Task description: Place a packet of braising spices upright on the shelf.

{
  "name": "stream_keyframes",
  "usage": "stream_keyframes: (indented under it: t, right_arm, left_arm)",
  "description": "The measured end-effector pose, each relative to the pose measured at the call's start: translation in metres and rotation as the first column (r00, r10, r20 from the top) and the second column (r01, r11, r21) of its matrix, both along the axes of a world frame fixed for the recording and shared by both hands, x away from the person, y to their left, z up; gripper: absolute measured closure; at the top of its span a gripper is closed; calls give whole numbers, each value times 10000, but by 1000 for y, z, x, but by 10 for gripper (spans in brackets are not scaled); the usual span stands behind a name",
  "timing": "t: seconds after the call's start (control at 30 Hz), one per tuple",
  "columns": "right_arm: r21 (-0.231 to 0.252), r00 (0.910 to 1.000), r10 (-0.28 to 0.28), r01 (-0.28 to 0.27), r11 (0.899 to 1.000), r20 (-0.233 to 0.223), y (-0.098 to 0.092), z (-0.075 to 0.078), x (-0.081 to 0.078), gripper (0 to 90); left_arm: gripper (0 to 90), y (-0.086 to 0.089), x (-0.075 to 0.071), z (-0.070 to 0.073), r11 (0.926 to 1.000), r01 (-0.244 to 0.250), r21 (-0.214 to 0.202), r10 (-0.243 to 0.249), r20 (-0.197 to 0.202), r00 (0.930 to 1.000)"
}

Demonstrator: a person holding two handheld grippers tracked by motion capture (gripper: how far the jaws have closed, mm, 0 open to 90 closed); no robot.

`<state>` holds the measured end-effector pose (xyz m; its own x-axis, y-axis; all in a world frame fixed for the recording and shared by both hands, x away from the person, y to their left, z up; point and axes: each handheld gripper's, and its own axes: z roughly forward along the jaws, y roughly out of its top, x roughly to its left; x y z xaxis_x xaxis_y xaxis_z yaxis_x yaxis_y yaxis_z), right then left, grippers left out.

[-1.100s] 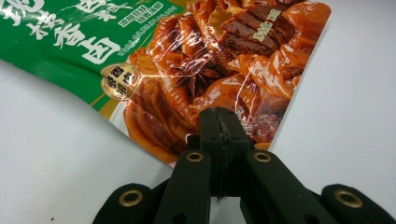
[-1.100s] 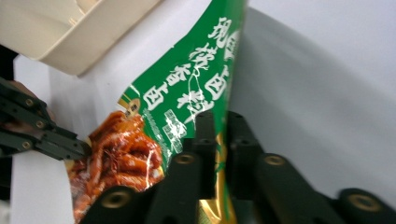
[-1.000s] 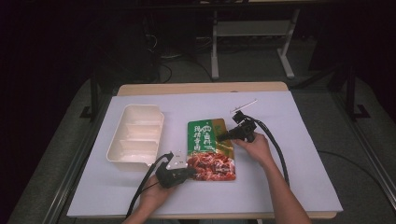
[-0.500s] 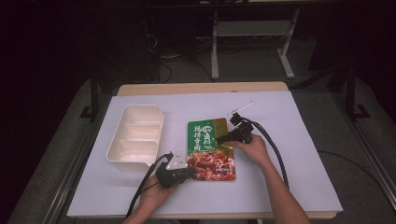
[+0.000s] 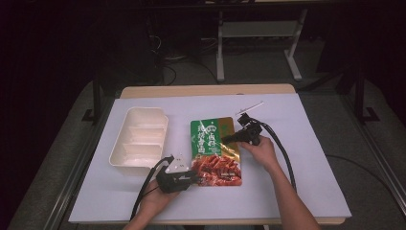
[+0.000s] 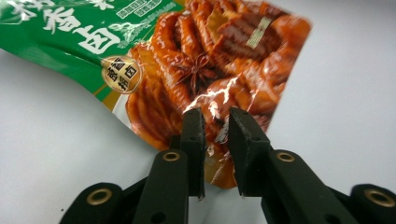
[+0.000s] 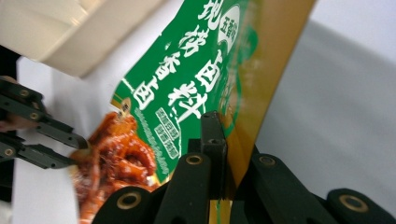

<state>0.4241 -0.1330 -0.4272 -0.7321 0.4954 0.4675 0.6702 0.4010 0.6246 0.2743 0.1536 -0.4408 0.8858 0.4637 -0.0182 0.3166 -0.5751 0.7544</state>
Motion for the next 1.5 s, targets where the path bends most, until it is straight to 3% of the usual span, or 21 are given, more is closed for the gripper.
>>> stream_keyframes:
  t: [0.2, 0.43, 0.6, 0.8, 0.83, 0.9, 1.0, 1.37, 1.5]
  right_arm:
    - [314, 9982, 36, -54, 9995, 597, 1, 20, -10, 894]
    - [673, 9944, -147, 77, 9977, 1048, -2, 40, -22, 896]
    - [673, 9901, -117, 23, 9977, 1400, 1, 52, -32, 897]
    - [461, 9788, 199, -299, 9985, 2037, 16, 75, -41, 898]
    - [400, 9723, 330, -434, 9983, 2314, 23, 83, -45, 898]
    - [350, 9696, 398, -497, 9982, 2414, 28, 87, -46, 898]
    - [296, 9567, 648, -763, 9966, 2836, 43, 99, -50, 899]
    - [402, 9329, 796, -1000, 9942, 3512, 76, 124, -49, 900]
    - [708, 9290, 793, -1122, 9912, 3616, 84, 135, -47, 900]
  left_arm:
    - [642, 5, -12, 8, 9986, 190, -500, -174, 319, 9993]
    - [595, 11, -24, 13, 9972, 344, -660, -301, 639, 9975]
    - [577, 12, -31, 13, 9968, 382, -696, -329, 756, 9966]
    - [567, 13, -39, 13, 9957, 515, -772, -457, 753, 9961]
    - [567, 14, -41, 13, 9949, 570, -835, -506, 764, 9958]
    - [566, 14, -42, 13, 9942, 599, -890, -532, 752, 9957]
    - [551, 15, -45, 12, 9919, 769, -1011, -696, 742, 9948]
    - [536, 18, -48, 11, 9905, 885, -1049, -799, 833, 9933]
    - [518, 18, -49, 9, 9893, 936, -1115, -834, 934, 9921]
